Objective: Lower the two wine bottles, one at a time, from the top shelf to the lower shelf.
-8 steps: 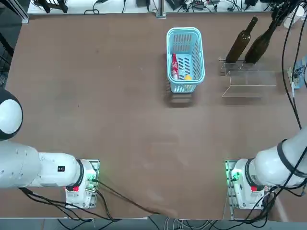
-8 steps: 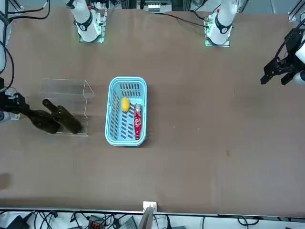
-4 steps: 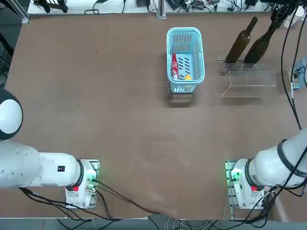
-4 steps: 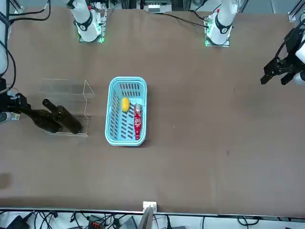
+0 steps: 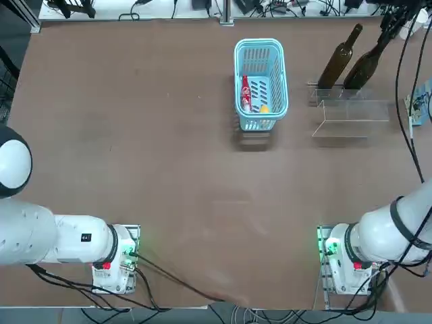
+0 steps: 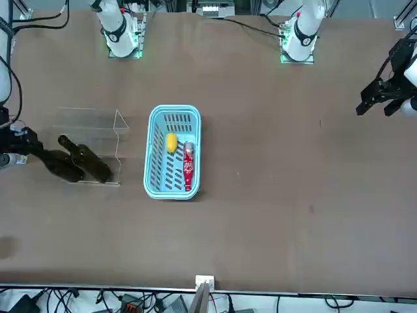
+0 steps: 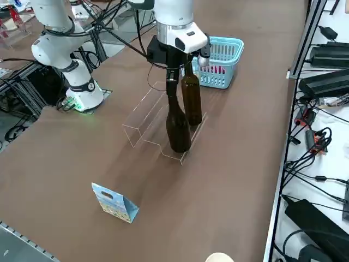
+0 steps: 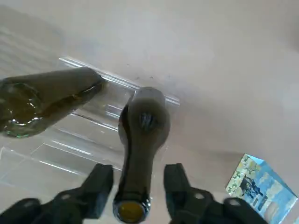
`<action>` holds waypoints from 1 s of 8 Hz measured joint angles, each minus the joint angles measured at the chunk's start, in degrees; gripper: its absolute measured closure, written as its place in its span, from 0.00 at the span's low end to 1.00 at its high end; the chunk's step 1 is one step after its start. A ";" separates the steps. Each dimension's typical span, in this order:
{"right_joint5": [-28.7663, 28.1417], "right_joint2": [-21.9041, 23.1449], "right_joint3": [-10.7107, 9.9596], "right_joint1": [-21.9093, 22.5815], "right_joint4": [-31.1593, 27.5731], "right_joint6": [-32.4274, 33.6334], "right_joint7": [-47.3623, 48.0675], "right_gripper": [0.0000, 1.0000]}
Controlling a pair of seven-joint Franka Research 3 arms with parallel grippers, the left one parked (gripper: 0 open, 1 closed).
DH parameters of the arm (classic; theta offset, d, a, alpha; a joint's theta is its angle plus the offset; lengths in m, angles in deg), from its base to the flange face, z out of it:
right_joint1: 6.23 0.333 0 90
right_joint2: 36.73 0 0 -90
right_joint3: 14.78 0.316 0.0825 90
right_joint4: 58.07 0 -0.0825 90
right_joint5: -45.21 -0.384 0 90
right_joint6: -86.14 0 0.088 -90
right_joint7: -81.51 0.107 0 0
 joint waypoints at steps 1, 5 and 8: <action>0.00 0.42 0.00 0.00 0.06 0.03 0.00 0.11; -0.10 5.69 0.84 0.42 0.94 1.38 -0.01 0.00; -3.24 9.19 2.26 0.87 3.59 5.18 1.20 0.00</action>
